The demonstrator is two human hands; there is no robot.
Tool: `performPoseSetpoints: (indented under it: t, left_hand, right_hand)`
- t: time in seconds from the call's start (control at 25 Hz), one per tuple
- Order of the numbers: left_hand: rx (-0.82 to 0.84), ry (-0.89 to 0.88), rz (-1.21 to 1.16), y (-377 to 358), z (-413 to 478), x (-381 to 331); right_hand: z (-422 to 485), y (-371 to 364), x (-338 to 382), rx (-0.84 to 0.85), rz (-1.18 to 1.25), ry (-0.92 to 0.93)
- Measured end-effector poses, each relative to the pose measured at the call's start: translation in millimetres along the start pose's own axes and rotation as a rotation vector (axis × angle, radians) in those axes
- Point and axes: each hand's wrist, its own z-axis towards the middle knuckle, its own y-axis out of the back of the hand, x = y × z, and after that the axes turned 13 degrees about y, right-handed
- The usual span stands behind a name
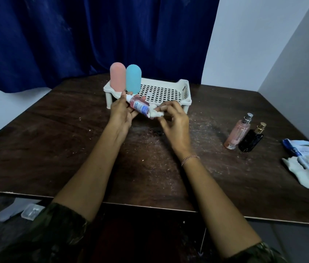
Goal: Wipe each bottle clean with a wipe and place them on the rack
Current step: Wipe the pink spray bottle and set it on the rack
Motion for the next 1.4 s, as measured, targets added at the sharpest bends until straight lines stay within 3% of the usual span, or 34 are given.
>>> performPoseSetpoints:
  t: [0.48,0.8,1.2,1.4]
  left_hand:
    - [0.159,0.074,-0.144,-15,-16,7]
    - [0.177,0.053,-0.263,-12,-12,9]
    - [0.311,0.124,-0.171,-11,-10,12]
    - [0.261,0.100,-0.062,-8,-10,9]
  right_hand:
    - [3,-2,2,-0.163,-0.068,-0.033]
    - [0,-7,2,-0.116,-0.085,0.024]
    - [0,-4,2,-0.150,-0.088,0.033]
    - [-2,-2,4,-0.100,-0.073,0.030]
